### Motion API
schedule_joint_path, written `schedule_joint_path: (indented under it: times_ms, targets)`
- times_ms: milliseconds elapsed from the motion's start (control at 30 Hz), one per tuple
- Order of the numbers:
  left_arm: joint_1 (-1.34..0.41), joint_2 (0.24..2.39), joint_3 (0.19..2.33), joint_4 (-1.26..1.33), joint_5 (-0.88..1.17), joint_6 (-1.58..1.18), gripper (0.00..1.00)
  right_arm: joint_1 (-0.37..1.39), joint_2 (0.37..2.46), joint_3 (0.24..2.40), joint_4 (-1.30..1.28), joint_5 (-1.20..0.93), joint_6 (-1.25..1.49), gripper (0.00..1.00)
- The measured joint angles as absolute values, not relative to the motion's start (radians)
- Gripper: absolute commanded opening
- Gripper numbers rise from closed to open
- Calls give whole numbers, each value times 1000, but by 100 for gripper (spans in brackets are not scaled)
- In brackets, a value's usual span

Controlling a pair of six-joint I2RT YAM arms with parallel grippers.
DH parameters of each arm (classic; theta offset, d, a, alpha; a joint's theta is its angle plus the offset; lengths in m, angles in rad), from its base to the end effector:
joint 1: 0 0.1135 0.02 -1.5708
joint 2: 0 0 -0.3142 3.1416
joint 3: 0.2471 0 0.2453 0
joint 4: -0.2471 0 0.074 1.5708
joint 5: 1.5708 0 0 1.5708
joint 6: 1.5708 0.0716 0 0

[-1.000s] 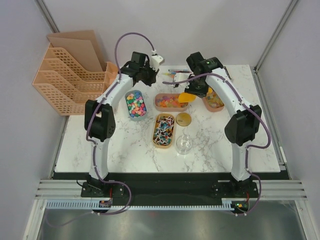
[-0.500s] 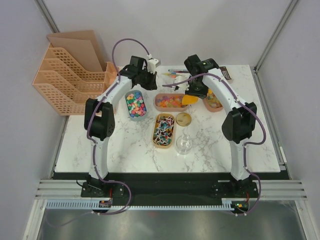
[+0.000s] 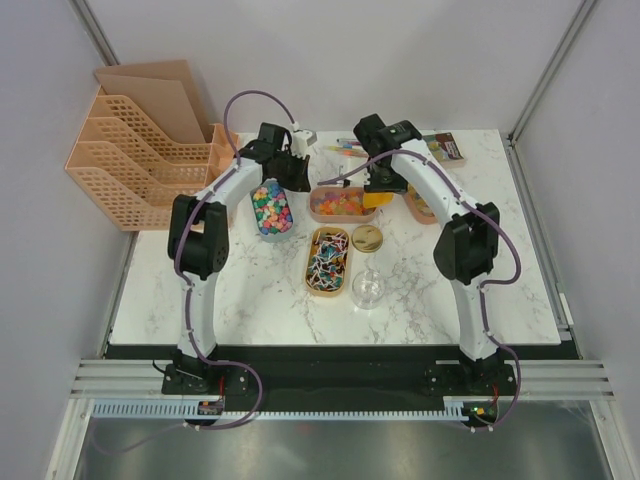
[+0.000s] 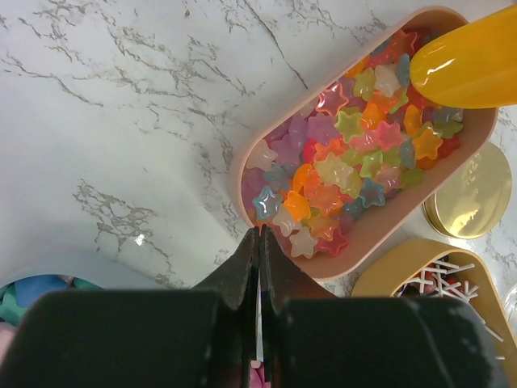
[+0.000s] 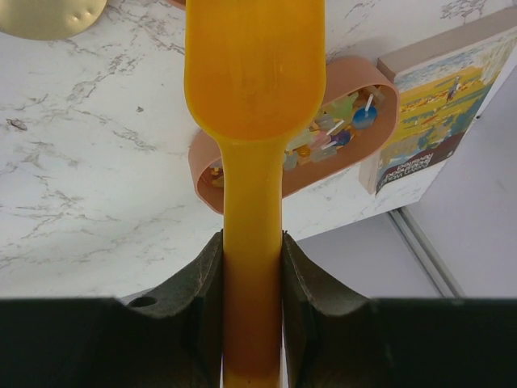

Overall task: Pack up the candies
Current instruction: Scoop the fake candies from the storage box.

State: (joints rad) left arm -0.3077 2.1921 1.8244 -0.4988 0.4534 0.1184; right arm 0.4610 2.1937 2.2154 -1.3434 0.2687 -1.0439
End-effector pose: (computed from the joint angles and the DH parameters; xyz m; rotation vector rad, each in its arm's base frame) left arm 0.5013 -0.1922 0.2340 0.7093 2.3126 -0.6372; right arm 0.4339 0.1943 0.2952 -1.9740 2.1814 -0.4867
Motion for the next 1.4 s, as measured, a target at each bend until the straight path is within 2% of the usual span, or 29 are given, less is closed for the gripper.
schedule_joint_path:
  times_ms: [633,1400]
  targets:
    - [-307,2202,1747,-492,455,109,2,494,2325,2309,-1332,363,-1103,0]
    - [-304,2217,1745,-499,474,109,2,533,2442,2392,-1327,298,-1089,0]
